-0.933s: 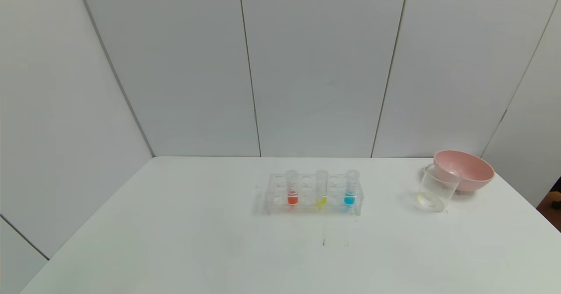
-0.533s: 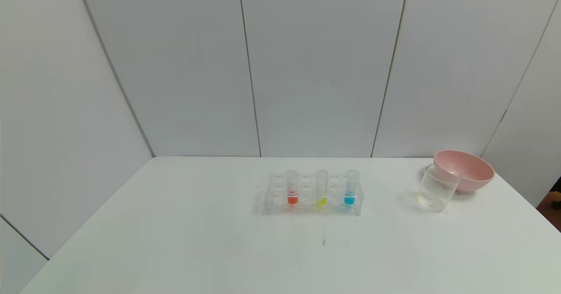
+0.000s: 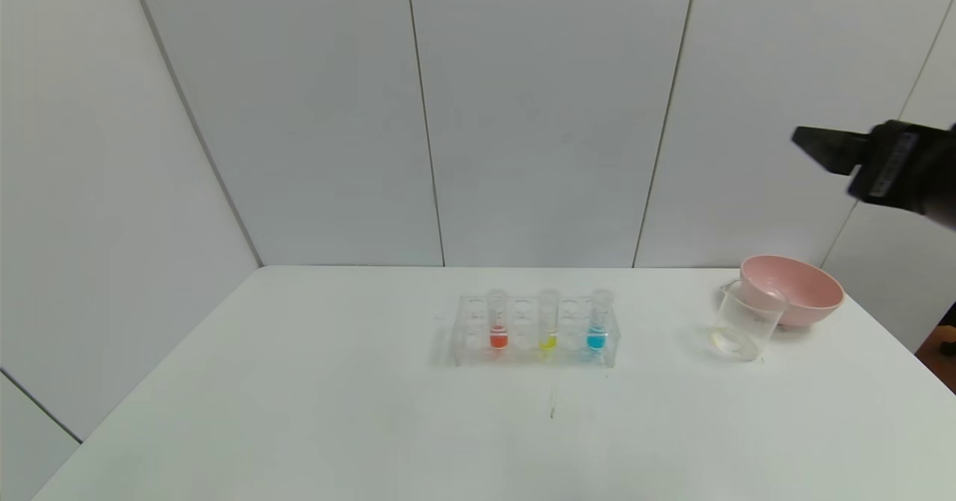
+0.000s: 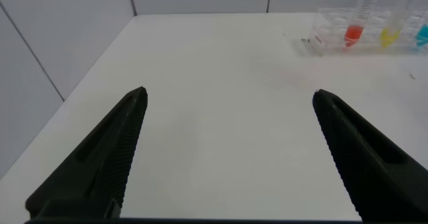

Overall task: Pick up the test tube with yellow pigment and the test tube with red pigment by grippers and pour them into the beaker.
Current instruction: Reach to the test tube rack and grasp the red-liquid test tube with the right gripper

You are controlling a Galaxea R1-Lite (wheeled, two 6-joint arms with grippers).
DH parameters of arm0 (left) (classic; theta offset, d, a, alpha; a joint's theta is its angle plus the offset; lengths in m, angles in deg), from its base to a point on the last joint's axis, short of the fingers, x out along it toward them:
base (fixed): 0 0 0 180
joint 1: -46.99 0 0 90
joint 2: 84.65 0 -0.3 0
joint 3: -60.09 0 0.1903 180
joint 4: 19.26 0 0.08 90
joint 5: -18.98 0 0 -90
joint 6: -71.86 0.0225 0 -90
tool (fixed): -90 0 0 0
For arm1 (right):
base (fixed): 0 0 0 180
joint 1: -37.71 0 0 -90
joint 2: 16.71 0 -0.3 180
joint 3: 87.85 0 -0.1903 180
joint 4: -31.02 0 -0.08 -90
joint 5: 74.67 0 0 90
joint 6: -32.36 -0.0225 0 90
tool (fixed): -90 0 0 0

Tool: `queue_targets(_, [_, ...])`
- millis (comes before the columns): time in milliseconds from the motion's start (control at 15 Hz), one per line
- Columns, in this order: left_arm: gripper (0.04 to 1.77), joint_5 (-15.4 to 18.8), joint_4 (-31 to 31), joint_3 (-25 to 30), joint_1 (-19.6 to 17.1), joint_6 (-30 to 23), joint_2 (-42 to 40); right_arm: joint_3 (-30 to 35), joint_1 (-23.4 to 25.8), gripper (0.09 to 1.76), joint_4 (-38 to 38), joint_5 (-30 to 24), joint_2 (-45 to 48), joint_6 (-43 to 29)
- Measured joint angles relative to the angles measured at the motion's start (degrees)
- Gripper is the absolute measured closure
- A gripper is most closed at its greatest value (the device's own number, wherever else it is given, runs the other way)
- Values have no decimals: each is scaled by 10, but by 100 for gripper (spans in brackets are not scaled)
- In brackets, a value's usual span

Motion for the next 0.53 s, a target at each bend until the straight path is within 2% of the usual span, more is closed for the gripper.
queue_targets(200, [5,0,0,0,0,0,0,-18,-146,14,91,116,-107,-15])
queue_targets(333, [5,0,0,0,0,0,0,-33,-222,14,163,177,-179,-19])
queue_targets(533, [5,0,0,0,0,0,0,-74,-294,14,228,231,-274,-21])
